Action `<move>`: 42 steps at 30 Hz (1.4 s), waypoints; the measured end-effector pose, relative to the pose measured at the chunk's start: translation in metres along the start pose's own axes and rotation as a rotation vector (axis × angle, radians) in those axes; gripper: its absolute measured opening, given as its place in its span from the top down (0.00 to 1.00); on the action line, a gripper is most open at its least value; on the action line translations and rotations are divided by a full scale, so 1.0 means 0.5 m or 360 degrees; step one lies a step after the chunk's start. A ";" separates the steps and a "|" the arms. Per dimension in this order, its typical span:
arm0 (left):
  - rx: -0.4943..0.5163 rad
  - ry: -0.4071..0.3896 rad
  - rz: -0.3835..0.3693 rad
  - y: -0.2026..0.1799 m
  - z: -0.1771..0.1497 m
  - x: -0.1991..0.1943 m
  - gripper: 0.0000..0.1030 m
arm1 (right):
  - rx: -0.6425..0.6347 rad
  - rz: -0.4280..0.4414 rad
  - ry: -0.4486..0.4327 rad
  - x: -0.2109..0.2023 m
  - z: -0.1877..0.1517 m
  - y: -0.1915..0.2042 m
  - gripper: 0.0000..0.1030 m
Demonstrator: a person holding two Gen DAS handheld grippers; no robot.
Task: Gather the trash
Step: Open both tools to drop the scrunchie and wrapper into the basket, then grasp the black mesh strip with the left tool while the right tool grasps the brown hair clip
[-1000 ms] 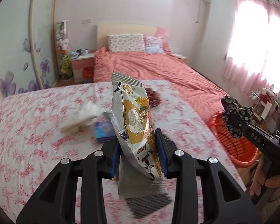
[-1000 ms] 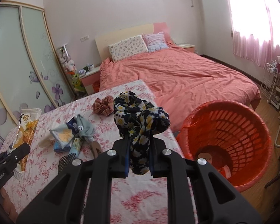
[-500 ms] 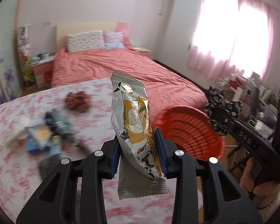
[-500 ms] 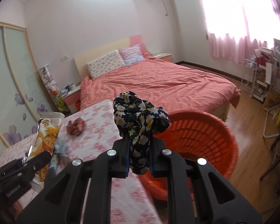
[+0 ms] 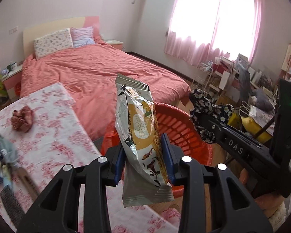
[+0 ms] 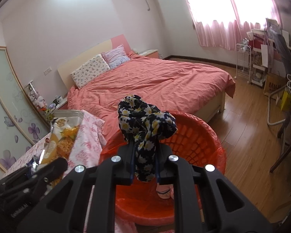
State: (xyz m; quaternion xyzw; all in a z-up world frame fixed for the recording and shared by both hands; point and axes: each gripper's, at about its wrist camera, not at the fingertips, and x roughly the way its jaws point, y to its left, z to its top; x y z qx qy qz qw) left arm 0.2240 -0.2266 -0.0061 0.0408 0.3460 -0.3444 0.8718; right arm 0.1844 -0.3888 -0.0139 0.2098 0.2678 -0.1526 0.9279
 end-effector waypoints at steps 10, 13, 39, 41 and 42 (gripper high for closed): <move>-0.0002 0.0098 0.0050 -0.008 -0.004 0.056 0.44 | 0.0147 0.0044 0.0054 0.071 0.009 -0.064 0.62; -0.0032 0.0109 0.0099 0.002 -0.012 0.052 0.40 | 0.0133 0.0023 0.0063 0.077 0.003 -0.061 0.56; -0.0270 0.0074 0.0696 0.283 -0.195 -0.196 0.36 | -0.0291 0.0085 0.0152 0.044 -0.099 0.183 0.51; -0.0326 0.0102 0.0729 0.316 -0.220 -0.209 0.36 | -0.0325 0.0116 0.0182 0.050 -0.116 0.214 0.51; -0.0354 0.0117 0.0736 0.329 -0.230 -0.213 0.36 | -0.0342 0.0135 0.0199 0.054 -0.128 0.232 0.51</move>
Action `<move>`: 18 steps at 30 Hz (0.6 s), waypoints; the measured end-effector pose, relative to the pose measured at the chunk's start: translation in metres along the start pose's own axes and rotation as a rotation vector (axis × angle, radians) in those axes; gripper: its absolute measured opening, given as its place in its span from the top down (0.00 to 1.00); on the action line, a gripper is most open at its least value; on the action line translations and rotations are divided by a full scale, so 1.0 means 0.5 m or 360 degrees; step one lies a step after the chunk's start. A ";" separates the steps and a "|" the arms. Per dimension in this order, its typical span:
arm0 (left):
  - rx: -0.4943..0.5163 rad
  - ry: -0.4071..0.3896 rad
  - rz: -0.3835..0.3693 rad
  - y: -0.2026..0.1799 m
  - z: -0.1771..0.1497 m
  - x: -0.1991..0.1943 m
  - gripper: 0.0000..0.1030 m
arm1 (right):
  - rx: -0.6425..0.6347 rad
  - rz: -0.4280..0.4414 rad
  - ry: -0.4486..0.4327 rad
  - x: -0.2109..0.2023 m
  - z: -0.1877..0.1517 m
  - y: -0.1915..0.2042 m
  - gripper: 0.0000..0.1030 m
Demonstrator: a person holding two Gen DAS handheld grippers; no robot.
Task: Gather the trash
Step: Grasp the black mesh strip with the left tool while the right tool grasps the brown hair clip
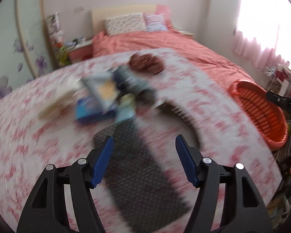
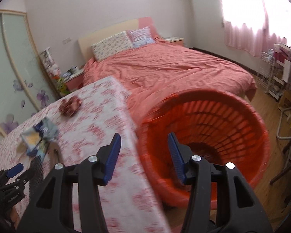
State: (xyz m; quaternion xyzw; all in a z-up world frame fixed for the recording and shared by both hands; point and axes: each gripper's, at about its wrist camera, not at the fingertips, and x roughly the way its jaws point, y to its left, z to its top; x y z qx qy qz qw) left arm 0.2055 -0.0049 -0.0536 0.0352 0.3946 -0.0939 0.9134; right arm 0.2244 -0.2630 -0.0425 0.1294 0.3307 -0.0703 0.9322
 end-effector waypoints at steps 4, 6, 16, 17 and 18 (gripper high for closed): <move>-0.0067 0.0072 -0.0004 0.035 -0.023 0.018 0.36 | -0.0075 0.0082 0.0054 0.021 -0.019 0.079 0.51; -0.0078 0.0087 -0.0024 0.038 -0.028 0.022 0.38 | -0.0121 0.0137 0.0080 0.030 -0.029 0.124 0.51; -0.0007 0.0091 0.0029 0.036 -0.048 0.031 0.82 | -0.0290 0.0314 0.0169 0.059 -0.061 0.264 0.51; -0.0021 0.0092 0.0018 0.046 -0.048 0.031 0.87 | -0.0291 0.0320 0.0179 0.060 -0.063 0.267 0.51; -0.0050 0.0097 0.0003 0.059 -0.048 0.030 0.90 | -0.0292 0.0330 0.0192 0.062 -0.066 0.273 0.51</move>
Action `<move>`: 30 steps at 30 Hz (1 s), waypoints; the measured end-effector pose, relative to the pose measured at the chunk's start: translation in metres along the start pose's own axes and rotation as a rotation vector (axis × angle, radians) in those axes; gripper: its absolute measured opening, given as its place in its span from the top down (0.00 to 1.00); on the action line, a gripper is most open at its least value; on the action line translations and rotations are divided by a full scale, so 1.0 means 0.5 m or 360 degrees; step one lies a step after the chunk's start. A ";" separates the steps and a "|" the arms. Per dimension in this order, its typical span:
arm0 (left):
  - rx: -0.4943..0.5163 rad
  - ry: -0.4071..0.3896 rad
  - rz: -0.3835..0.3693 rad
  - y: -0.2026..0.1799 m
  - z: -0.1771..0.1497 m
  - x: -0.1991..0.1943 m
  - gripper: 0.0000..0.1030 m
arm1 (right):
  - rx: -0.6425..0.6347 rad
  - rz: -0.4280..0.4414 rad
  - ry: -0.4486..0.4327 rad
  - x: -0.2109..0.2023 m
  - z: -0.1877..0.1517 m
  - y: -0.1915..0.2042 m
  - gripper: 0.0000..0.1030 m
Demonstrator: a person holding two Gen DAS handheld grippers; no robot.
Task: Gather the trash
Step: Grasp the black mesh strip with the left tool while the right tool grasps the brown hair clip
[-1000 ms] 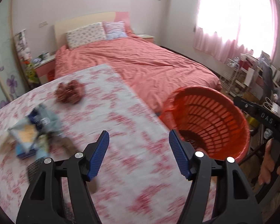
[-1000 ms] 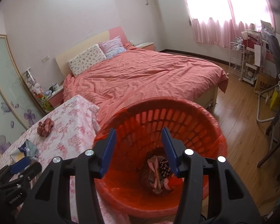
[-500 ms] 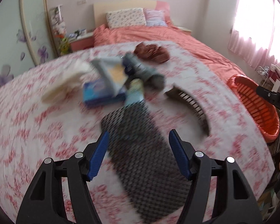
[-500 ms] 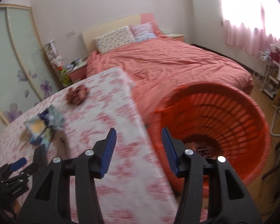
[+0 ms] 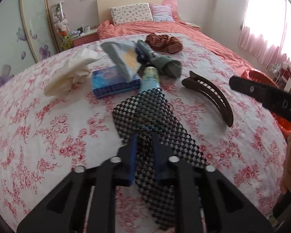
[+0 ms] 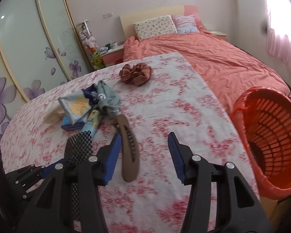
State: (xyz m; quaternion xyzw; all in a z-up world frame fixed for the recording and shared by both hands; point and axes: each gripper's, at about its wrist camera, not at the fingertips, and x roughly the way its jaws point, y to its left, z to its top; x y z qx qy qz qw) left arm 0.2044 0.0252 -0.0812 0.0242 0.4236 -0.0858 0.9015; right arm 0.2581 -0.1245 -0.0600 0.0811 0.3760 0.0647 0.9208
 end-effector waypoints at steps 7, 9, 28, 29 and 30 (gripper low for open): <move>-0.0177 -0.0015 0.0138 0.114 0.013 -0.006 0.92 | -0.0050 0.0018 0.0071 0.039 -0.001 0.036 0.57; -0.0258 -0.0022 0.0191 0.158 0.023 -0.007 0.92 | -0.0055 0.0019 0.0100 0.054 0.000 0.043 0.61; -0.0313 -0.0005 0.0069 0.181 0.022 0.010 0.61 | -0.0019 -0.0086 0.0131 0.107 0.025 0.043 0.83; -0.0307 -0.0004 0.0075 0.178 0.023 0.013 0.61 | -0.0021 -0.0087 0.0133 0.110 0.027 0.045 0.83; -0.0302 -0.0004 0.0079 0.177 0.025 0.015 0.62 | -0.0023 -0.0098 0.0134 0.113 0.029 0.045 0.84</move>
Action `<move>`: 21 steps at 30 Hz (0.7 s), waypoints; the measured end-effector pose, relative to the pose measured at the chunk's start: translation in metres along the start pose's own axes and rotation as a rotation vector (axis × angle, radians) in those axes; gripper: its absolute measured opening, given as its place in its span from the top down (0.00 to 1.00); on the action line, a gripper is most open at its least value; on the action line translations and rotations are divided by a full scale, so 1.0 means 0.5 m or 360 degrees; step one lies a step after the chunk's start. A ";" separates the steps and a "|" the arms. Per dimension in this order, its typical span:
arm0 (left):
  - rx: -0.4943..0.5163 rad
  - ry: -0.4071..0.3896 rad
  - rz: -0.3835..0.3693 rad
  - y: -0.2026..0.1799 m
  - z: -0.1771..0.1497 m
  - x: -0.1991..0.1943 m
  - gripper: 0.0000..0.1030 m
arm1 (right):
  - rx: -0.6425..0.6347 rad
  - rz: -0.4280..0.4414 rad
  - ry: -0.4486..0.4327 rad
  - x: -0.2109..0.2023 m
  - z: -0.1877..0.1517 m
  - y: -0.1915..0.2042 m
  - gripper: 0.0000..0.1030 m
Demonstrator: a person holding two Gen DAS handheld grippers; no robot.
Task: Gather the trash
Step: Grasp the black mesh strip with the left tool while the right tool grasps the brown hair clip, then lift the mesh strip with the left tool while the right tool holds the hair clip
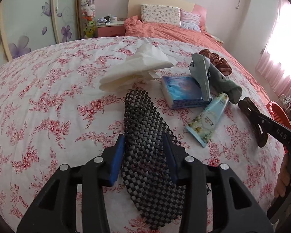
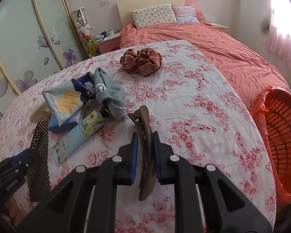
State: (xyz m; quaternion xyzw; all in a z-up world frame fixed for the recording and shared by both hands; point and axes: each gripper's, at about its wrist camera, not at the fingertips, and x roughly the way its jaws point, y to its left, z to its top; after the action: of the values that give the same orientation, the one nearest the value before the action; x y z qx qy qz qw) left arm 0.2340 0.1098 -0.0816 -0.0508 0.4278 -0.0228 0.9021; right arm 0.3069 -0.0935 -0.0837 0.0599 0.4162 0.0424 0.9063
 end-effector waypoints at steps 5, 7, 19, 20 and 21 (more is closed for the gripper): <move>0.0006 0.0000 0.0013 0.011 0.009 -0.001 0.92 | 0.0014 -0.0043 -0.0016 0.001 0.002 -0.007 0.88; -0.0020 -0.0034 0.0065 0.030 0.017 -0.010 0.92 | 0.0016 -0.0066 -0.0031 0.000 -0.001 -0.010 0.88; 0.0092 -0.0185 0.0036 -0.008 -0.010 -0.066 0.92 | -0.0019 -0.0085 -0.0031 0.001 -0.002 -0.003 0.87; 0.0103 -0.0160 0.0018 -0.013 -0.016 -0.058 0.92 | -0.0018 -0.0084 -0.0030 0.001 -0.002 -0.003 0.87; 0.0112 -0.0135 0.0013 -0.017 -0.021 -0.050 0.92 | -0.0018 -0.0084 -0.0030 0.001 -0.002 -0.003 0.87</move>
State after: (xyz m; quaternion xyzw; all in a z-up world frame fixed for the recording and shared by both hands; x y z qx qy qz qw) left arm 0.2102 0.1027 -0.0678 -0.0182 0.3883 -0.0322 0.9208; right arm 0.3065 -0.0949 -0.0851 0.0442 0.4087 0.0203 0.9114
